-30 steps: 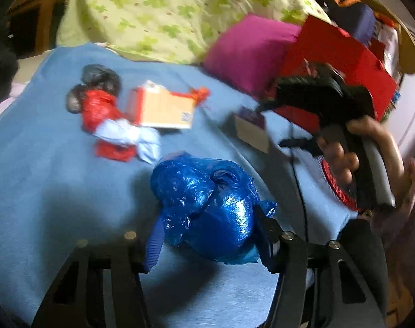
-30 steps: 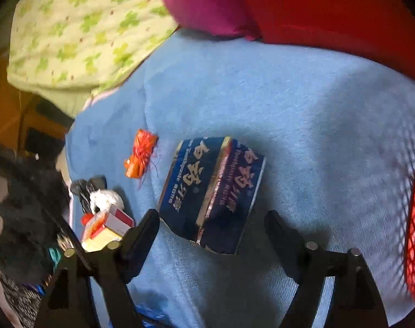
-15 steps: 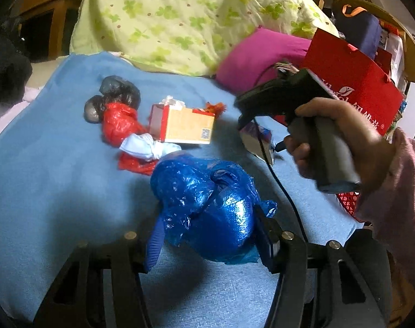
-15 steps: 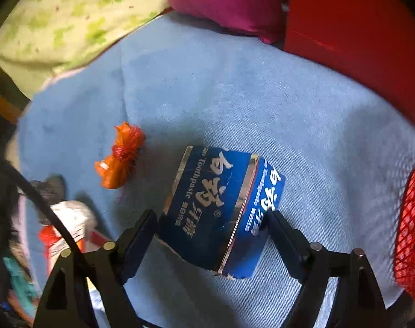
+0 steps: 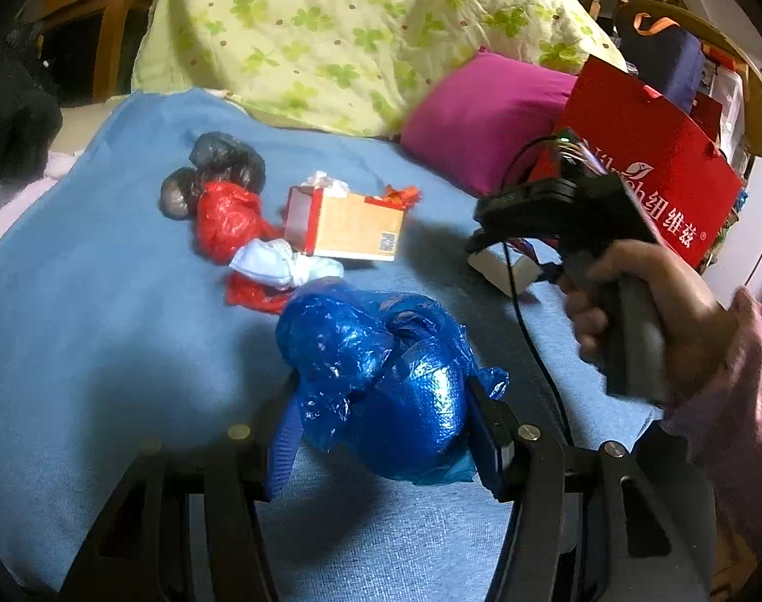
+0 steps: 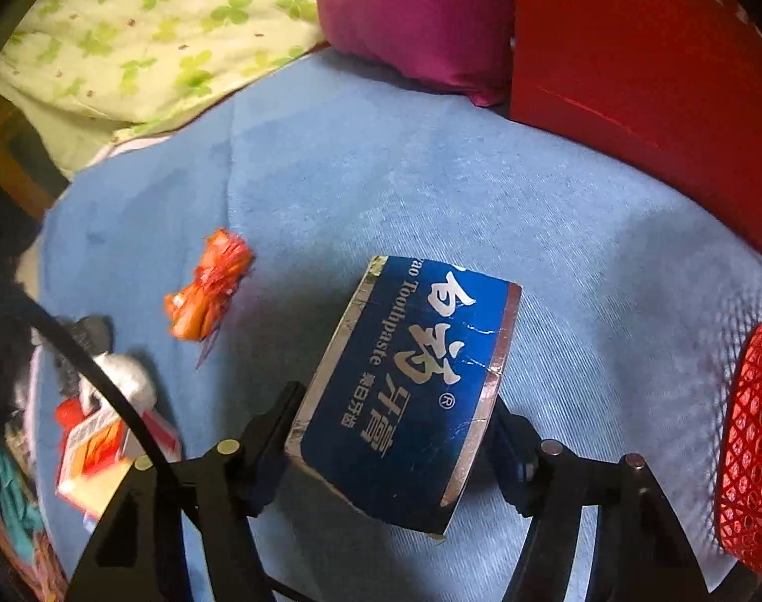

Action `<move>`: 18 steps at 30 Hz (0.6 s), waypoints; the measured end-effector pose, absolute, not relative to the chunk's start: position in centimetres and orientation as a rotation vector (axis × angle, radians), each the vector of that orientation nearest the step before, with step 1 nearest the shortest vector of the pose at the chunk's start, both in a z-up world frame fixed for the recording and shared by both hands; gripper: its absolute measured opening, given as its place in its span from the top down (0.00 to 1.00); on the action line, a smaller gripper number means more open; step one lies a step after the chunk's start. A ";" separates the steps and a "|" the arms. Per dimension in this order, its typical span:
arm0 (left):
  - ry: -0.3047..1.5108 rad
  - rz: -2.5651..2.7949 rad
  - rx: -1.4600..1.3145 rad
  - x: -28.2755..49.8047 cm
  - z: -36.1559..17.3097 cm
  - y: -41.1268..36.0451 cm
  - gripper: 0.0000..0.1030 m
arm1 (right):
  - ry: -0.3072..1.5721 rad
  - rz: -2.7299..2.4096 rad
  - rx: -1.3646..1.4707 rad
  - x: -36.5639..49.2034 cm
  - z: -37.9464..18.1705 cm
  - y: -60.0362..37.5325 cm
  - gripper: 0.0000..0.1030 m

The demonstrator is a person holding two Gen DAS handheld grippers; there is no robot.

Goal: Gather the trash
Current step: 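Grasp the blue toothpaste box with the right gripper and lift it, then drop the blue bag into the red basket with the left gripper while the right drops the toothpaste box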

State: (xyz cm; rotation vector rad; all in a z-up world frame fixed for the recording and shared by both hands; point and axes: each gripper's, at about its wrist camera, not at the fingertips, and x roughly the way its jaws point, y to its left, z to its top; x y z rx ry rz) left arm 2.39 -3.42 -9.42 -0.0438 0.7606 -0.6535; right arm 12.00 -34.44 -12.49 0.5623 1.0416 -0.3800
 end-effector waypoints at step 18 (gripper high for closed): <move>0.601 -0.416 0.219 -2.1 -1.0 -6.5 0.42 | 0.714 0.001 0.482 -4.8 -0.9 -31.3 0.32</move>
